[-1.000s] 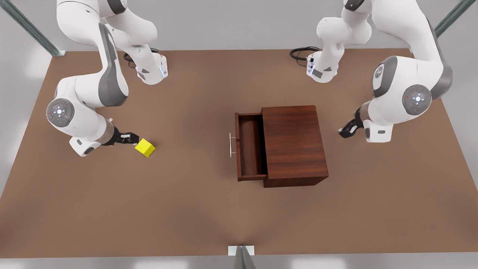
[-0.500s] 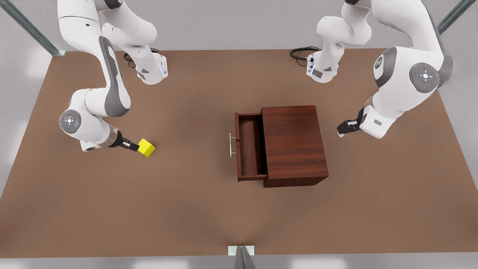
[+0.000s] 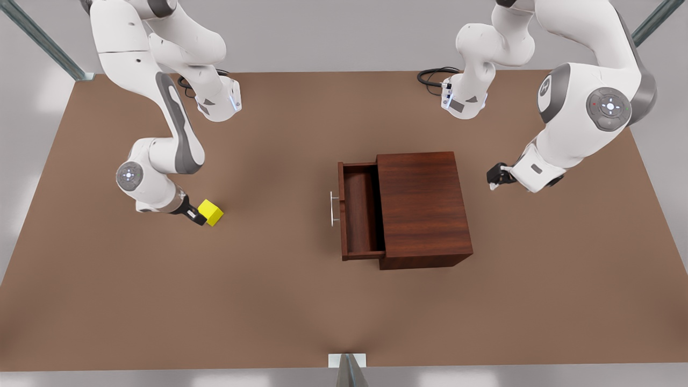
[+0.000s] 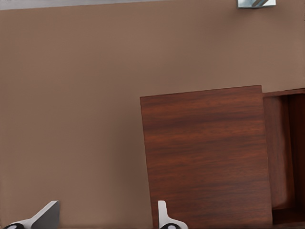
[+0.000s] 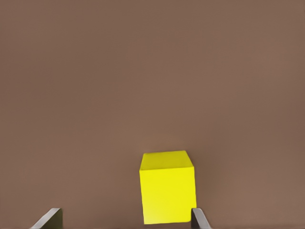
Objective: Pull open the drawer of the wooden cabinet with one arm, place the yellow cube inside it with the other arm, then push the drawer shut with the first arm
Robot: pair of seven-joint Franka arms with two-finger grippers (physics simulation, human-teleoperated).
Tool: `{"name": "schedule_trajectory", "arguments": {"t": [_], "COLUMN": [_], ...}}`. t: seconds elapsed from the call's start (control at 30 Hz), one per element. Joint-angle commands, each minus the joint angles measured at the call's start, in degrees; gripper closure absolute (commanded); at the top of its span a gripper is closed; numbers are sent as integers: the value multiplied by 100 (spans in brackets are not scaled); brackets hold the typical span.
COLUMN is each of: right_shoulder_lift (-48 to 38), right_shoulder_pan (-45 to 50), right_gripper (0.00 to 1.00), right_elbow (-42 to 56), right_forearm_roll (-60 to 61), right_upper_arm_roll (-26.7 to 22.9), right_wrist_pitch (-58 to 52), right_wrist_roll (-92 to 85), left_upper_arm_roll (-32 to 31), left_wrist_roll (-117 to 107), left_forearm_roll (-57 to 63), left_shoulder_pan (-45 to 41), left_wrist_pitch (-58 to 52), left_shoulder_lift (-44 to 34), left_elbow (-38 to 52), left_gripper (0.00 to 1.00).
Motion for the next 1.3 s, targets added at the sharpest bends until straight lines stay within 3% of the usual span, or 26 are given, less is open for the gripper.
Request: {"name": "schedule_trajectory", "arguments": {"t": [0.0, 0.67, 0.73, 0.77, 1.1, 1.27], "right_shoulder_lift": [50, 648, 762, 823, 1096, 1078], "right_shoulder_pan": [4, -58, -32, -23, -31, -277], "right_gripper": [0, 0, 0, 0, 0, 11], "right_elbow": [-60, -430, -421, -421, -377, -368], "right_forearm_roll": [-27, -405, -396, -405, -466, -475], "right_upper_arm_roll": [0, 0, 0, 0, 80, 194], "right_wrist_pitch": [271, 499, 666, 728, 1097, 1097], "right_wrist_roll": [845, 396, 405, 396, 414, 361], "left_upper_arm_roll": [5, 14, 23, 23, 40, 40], "left_wrist_roll": [1173, 1296, 1305, 1323, 1454, 1454], "left_forearm_roll": [2, 72, 72, 64, 11, 37], "left_shoulder_pan": [4, 4, 4, 4, 66, 48], "left_wrist_pitch": [-87, -35, -61, -70, -96, -87], "left_shoulder_lift": [-4, 5, -4, -4, 31, 49], "left_elbow": [8, 26, 26, 52, 79, 70], "left_gripper": [0, 0, 3, 0, 0, 0]}}
